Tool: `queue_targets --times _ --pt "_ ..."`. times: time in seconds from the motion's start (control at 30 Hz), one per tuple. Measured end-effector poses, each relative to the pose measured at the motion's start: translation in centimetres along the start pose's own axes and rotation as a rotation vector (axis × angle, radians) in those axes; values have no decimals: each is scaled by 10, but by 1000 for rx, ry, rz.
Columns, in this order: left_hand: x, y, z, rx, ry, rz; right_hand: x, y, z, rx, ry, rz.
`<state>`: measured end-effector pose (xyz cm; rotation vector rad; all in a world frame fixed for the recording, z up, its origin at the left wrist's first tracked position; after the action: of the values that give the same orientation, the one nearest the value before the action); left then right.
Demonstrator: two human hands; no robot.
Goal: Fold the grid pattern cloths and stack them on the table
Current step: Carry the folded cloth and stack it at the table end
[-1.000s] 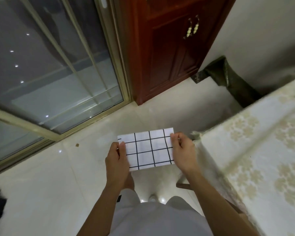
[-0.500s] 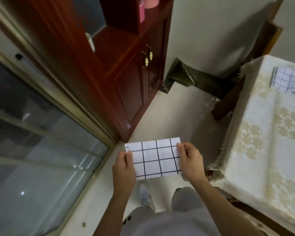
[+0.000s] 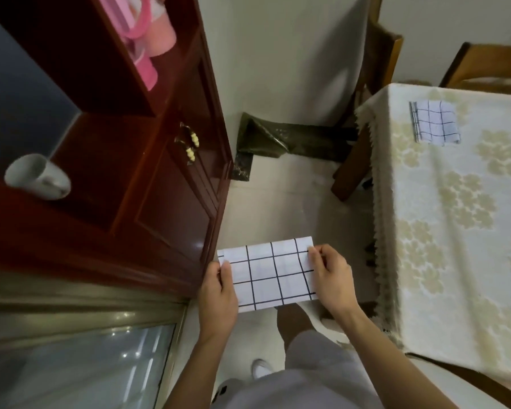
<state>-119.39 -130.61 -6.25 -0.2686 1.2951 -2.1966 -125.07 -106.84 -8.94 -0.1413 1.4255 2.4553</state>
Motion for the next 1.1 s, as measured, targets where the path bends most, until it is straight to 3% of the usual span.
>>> queue_targets --times 0.27,0.43,0.83,1.1 --pt "151 -74 -84 45 -5 -90 166 41 -7 63 -66 -67" --pt "233 -130 -166 75 83 -116 261 59 29 90 -173 -99" --pt "290 -272 -409 108 622 -318 372 -1 168 164 -631 -372" --pt "309 -336 -567 170 1002 -412 431 -42 216 225 -939 -608"
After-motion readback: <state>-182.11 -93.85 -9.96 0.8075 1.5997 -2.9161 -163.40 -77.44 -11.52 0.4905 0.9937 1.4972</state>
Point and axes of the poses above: each hand's wrist, its own x-axis towards the middle knuckle, its own z-axis out of the back of the hand, y = z × x, the point moved 8 cm from there along x, towards the middle knuckle, and after that the axes turned 6 degrees about -y, right-handed, at the moved point
